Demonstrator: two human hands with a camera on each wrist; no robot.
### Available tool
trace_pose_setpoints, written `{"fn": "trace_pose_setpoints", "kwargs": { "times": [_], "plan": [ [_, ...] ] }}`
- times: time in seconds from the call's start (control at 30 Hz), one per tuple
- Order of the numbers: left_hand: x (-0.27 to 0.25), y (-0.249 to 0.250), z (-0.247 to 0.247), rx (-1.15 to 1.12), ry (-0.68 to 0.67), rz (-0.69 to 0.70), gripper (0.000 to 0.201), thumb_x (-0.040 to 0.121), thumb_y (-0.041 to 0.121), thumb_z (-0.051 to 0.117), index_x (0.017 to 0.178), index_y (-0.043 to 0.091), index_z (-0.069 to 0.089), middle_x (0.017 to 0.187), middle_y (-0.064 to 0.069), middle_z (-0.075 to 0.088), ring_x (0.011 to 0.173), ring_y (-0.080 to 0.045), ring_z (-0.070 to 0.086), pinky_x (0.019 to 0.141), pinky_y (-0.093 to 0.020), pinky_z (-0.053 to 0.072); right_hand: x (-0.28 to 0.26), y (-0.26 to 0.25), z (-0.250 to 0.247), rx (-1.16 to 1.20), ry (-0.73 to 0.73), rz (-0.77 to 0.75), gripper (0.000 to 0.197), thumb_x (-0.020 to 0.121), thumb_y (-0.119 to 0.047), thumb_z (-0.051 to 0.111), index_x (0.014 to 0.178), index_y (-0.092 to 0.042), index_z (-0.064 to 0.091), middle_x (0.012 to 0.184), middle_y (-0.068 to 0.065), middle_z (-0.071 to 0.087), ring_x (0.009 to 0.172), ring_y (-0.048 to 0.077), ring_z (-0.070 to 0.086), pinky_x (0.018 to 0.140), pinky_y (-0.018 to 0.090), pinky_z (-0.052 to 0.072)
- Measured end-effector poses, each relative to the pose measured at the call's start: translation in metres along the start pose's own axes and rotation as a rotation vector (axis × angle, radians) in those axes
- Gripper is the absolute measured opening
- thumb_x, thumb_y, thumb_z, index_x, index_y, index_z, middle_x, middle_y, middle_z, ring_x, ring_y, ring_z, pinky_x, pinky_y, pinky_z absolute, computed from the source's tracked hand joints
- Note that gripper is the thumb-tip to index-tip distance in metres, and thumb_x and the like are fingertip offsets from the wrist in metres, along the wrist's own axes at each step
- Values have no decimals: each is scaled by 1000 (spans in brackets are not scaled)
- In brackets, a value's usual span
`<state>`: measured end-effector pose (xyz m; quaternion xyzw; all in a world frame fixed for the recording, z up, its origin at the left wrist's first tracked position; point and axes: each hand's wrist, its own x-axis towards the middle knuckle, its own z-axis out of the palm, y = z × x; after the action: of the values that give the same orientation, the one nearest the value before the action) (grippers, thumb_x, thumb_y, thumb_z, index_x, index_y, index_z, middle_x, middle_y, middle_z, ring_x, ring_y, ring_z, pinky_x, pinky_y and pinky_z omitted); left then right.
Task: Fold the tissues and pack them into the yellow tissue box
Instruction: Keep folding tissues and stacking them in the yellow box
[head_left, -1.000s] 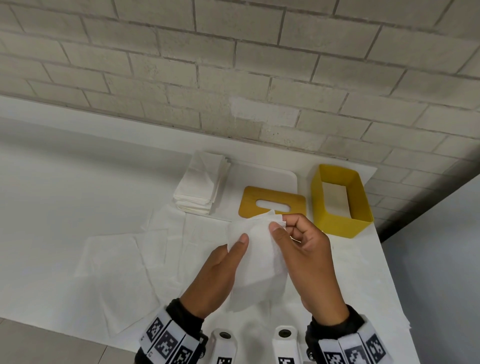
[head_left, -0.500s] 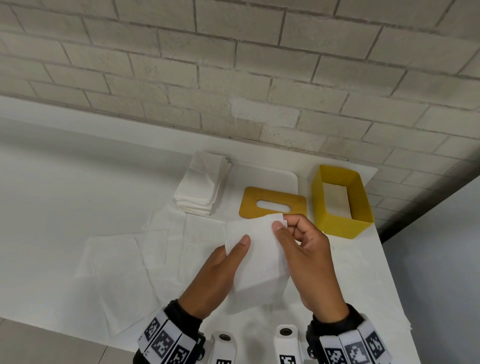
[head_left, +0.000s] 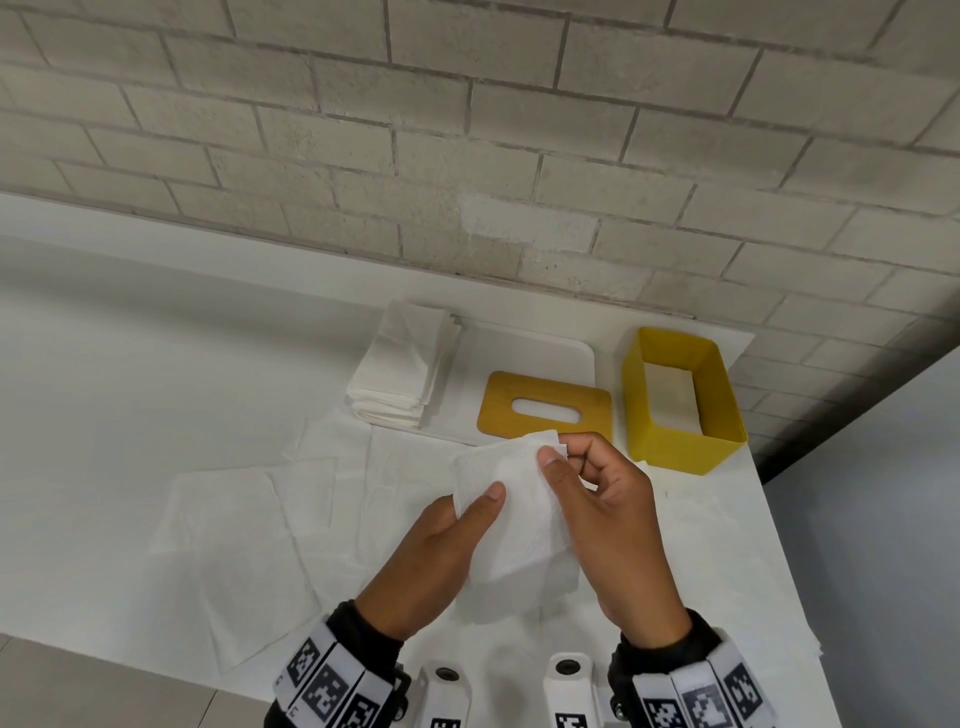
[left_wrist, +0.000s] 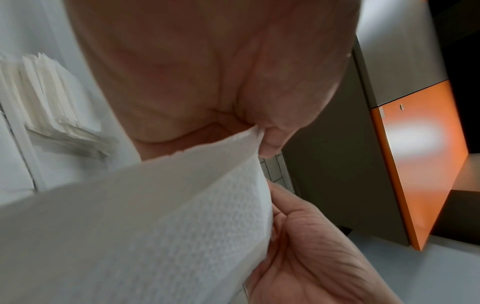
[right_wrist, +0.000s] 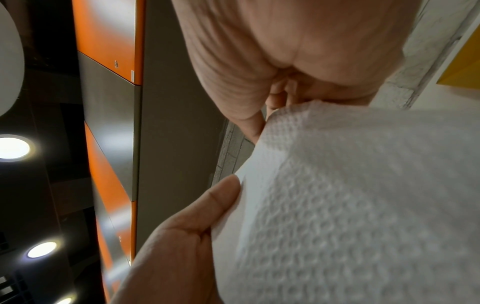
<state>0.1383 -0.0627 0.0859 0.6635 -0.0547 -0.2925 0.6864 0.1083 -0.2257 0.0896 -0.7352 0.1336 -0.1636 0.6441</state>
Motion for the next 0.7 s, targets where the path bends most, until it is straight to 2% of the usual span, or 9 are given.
{"fn": "trace_pose_setpoints", "kwargs": {
  "times": [0.13, 0.27, 0.33, 0.37, 0.43, 0.5, 0.57, 0.7],
  "plan": [
    [3, -3, -1, -15, 36, -23, 42, 91, 60, 56, 117, 30, 69, 113, 8, 78, 112, -11, 71, 110, -41, 49, -1, -2, 0, -13, -3, 18, 5, 97, -29, 66, 98, -26, 71, 92, 12, 68, 90, 35, 65, 81, 49, 56],
    [5, -4, -5, -106, 120, -7, 46, 84, 55, 56, 117, 27, 70, 112, 5, 79, 112, -16, 71, 109, -46, 50, 3, 1, -7, -48, -2, 59, 5, 97, -28, 65, 98, -30, 69, 88, 0, 71, 82, 24, 68, 71, 41, 55],
    [7, -4, -12, -188, 206, -1, 45, 83, 55, 65, 115, 23, 71, 111, 2, 79, 110, -20, 72, 108, -48, 50, 5, 10, -16, -64, -24, 132, 6, 97, -25, 65, 100, -30, 69, 84, -3, 70, 76, 21, 69, 64, 36, 57],
    [8, -5, -19, -232, 267, 6, 47, 82, 56, 73, 114, 21, 71, 112, 1, 79, 111, -20, 72, 109, -48, 49, 6, 18, -23, -97, -26, 163, 7, 97, -25, 66, 101, -31, 68, 84, -3, 70, 75, 20, 70, 64, 36, 58],
    [11, -9, -32, -306, 386, 37, 45, 82, 52, 79, 112, 19, 71, 113, 1, 79, 111, -20, 72, 106, -43, 50, 7, 43, -44, -274, -29, 223, 11, 95, -27, 68, 103, -33, 66, 87, -5, 70, 80, 19, 70, 71, 37, 58],
    [10, -11, -47, -357, 454, 58, 35, 88, 44, 69, 114, 20, 68, 111, 2, 79, 107, -17, 73, 94, -38, 53, 5, 72, -69, -553, -97, 334, 21, 93, -32, 69, 112, -32, 62, 100, -4, 69, 91, 16, 68, 78, 30, 51],
    [6, -17, -61, -392, 476, 66, 24, 98, 36, 59, 116, 21, 66, 111, 4, 79, 103, -13, 74, 89, -35, 53, -1, 99, -84, -751, -179, 454, 38, 91, -35, 71, 125, -27, 58, 116, 0, 64, 103, 17, 63, 82, 27, 44],
    [-2, -31, -75, -363, 486, 28, 19, 104, 33, 54, 111, 21, 67, 105, 5, 80, 107, -16, 71, 99, -42, 51, -14, 125, -78, -886, -205, 484, 59, 88, -45, 70, 140, -26, 48, 132, 6, 49, 128, 26, 47, 102, 36, 43]
  ]
}}
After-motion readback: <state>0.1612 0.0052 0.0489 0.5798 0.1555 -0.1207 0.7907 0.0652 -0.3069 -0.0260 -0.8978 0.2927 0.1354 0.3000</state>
